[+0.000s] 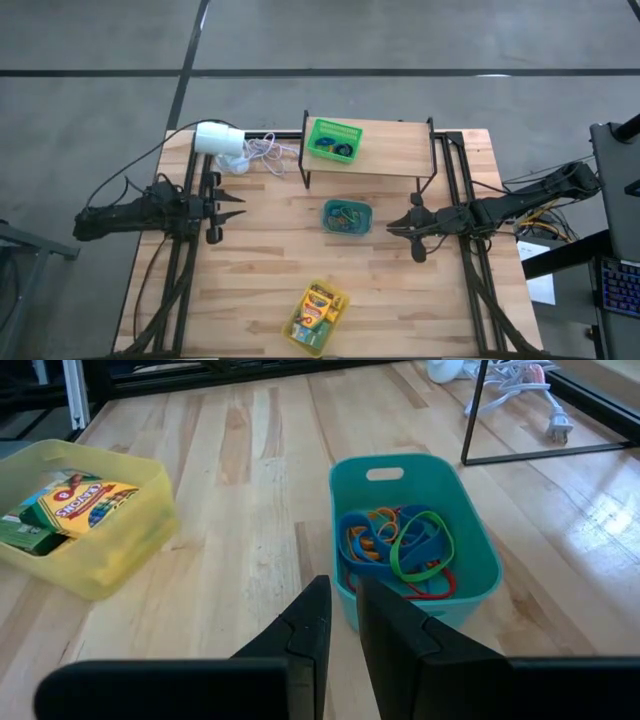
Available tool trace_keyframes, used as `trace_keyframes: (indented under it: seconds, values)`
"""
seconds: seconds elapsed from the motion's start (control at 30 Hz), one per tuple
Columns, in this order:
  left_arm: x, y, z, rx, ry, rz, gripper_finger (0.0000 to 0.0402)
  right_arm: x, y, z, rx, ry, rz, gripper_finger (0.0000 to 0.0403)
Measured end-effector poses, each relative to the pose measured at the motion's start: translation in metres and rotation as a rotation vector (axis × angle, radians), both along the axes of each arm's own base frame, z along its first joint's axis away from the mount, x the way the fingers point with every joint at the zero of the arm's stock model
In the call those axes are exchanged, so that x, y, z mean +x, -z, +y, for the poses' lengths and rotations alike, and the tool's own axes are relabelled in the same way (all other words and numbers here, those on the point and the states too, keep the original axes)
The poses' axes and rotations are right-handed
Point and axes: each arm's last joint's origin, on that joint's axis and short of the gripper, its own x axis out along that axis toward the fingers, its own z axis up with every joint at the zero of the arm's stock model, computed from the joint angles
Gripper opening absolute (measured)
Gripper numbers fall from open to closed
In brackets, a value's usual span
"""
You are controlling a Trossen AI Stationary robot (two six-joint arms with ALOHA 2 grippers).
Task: Pick & Place Office Desk Supplies
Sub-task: Put the blue bin on the shelf
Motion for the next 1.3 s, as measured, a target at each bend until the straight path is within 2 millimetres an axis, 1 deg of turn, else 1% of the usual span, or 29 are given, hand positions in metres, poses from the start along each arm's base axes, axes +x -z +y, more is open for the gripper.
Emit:
trace_keyframes:
  seconds: [0.27,0.7,0.9,1.17,1.3]
  values:
    - [0.004,0.009,0.000,0.018,-0.001,-0.017,0.0118,0.000,0.000,0.000,0.000,0.000,0.000,0.0052]
    - [0.004,0.012,0.000,0.021,-0.001,0.012,0.0118,0.000,0.000,0.000,0.000,0.000,0.000,0.0052]
    - [0.004,0.015,0.000,0.019,-0.001,0.048,0.0118,0.000,0.000,0.000,0.000,0.000,0.000,0.0052]
    - [0.004,0.024,0.000,0.012,0.000,0.137,0.0118,0.000,0.000,0.000,0.000,0.000,0.000,0.0052]
    - [0.004,0.024,0.000,0.012,0.001,0.140,0.0118,0.000,0.000,0.000,0.000,0.000,0.000,0.0052]
